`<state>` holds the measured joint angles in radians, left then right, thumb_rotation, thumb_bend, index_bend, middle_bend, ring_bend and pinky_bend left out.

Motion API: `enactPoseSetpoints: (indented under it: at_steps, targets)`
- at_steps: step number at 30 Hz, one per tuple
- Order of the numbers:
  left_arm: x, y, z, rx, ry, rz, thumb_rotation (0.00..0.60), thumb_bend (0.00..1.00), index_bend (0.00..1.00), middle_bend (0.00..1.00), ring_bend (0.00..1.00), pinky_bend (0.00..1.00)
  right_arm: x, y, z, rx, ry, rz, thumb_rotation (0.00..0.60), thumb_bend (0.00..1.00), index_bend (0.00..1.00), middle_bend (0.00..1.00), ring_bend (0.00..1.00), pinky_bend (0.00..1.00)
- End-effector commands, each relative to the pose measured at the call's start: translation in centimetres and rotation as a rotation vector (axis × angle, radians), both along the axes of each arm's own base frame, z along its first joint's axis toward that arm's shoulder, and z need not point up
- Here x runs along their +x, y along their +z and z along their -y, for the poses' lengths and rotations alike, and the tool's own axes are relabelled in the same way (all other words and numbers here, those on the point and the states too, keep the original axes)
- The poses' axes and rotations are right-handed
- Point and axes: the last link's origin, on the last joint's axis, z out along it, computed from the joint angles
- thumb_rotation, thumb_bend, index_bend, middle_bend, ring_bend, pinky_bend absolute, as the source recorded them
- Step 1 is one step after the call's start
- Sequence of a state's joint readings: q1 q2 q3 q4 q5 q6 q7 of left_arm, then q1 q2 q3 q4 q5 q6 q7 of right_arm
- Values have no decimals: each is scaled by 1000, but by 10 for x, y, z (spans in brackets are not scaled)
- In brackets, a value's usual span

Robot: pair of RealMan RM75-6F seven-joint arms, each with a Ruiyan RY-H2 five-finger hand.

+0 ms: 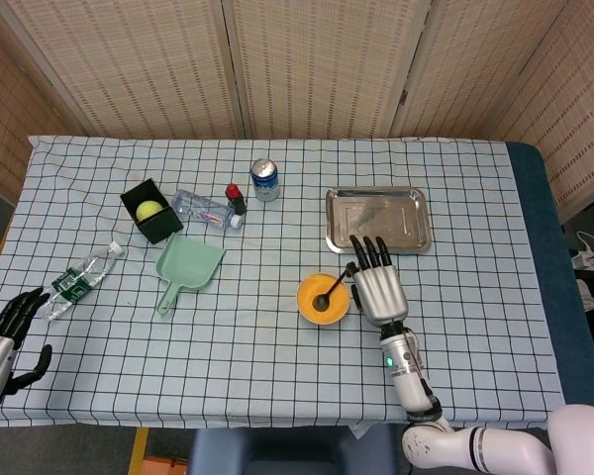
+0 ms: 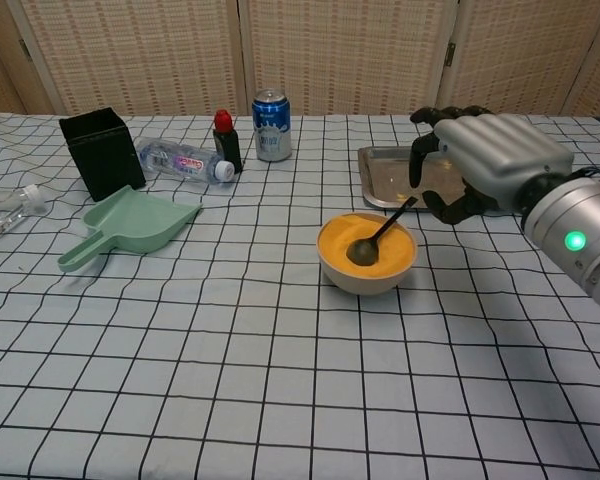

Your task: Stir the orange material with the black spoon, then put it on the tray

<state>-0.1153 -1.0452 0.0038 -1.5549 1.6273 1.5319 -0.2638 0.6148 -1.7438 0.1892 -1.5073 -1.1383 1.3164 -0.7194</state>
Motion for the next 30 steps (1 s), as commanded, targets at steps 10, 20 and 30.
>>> enactPoseSetpoints:
  at_steps: [10,20,30]
  targets:
    - [-1,-7,-4,-10,21,-26,600,521,0,4,0,185,-74,-7,0,-161,121,-18,600,351,443,52,0,0]
    - [-3,-9,-7,-16,40,-34,600,521,0,5,0,185,-81,-32,19,-204,145,-26,600,329,392,53,0,0]
    - [-5,-8,-8,-16,51,-30,600,520,0,9,0,187,-61,-51,33,-200,207,-64,600,312,393,61,0,0]
